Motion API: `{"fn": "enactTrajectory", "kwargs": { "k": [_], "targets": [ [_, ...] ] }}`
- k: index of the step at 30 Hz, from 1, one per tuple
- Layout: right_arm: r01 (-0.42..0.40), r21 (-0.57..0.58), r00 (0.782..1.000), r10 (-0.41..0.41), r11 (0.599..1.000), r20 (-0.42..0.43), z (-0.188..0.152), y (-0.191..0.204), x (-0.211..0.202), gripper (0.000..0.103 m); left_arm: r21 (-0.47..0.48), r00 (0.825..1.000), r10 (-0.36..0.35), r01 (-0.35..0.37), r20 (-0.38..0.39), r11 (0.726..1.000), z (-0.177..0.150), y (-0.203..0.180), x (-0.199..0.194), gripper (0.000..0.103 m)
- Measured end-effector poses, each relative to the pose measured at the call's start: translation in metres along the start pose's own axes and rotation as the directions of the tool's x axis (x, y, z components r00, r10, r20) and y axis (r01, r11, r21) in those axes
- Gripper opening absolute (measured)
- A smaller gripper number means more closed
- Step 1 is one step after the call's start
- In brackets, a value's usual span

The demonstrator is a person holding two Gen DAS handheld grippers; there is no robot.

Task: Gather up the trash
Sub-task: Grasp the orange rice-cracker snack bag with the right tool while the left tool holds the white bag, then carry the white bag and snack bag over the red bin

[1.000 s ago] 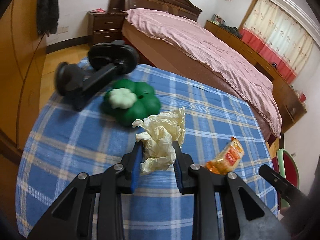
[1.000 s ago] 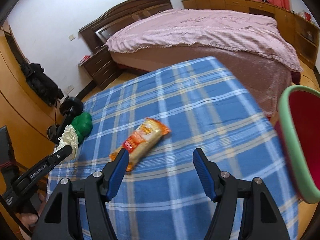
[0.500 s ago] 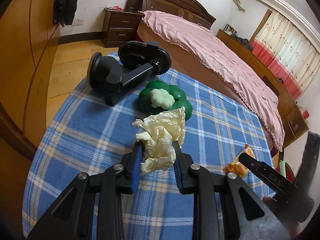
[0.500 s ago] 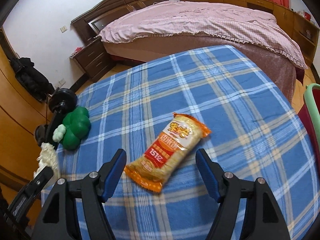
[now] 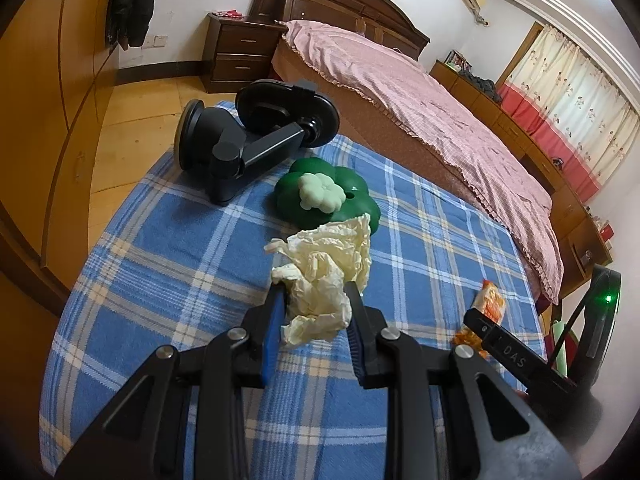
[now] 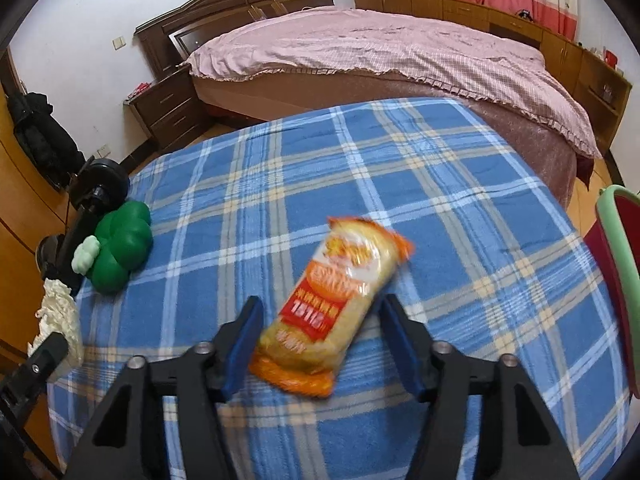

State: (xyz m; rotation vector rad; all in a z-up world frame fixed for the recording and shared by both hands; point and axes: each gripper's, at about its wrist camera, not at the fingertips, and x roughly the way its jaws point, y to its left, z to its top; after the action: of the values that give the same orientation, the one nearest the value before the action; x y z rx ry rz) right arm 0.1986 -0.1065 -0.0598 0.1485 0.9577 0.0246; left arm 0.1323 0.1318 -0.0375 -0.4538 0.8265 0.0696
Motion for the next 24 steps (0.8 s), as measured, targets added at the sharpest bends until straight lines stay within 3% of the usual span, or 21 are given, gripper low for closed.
{"fn": "enactTrajectory", "kwargs": {
  "k": [1, 9, 24],
  "targets": [
    [-0.001, 0.003, 1.0, 0.001, 1.0, 0.002, -0.001, -0.002, -0.001, 0.048, 0.002, 1.0, -0.001, 0.001, 0.001, 1.0, -0.001, -0.001, -0.001, 0.029],
    [-0.068, 0.019, 0.997, 0.068, 0.998, -0.022, -0.008, -0.02, -0.011, 0.041, 0.027, 1.0, -0.016, 0.016, 0.01, 1.0, -0.007, -0.015, -0.014, 0.029],
    [-0.15, 0.011, 0.988, 0.149, 0.989, 0.044, -0.034, -0.057, -0.073, 0.041, 0.082, 0.998, -0.056, 0.056, 0.004, 0.995, -0.027, -0.051, -0.035, 0.029]
  ]
}}
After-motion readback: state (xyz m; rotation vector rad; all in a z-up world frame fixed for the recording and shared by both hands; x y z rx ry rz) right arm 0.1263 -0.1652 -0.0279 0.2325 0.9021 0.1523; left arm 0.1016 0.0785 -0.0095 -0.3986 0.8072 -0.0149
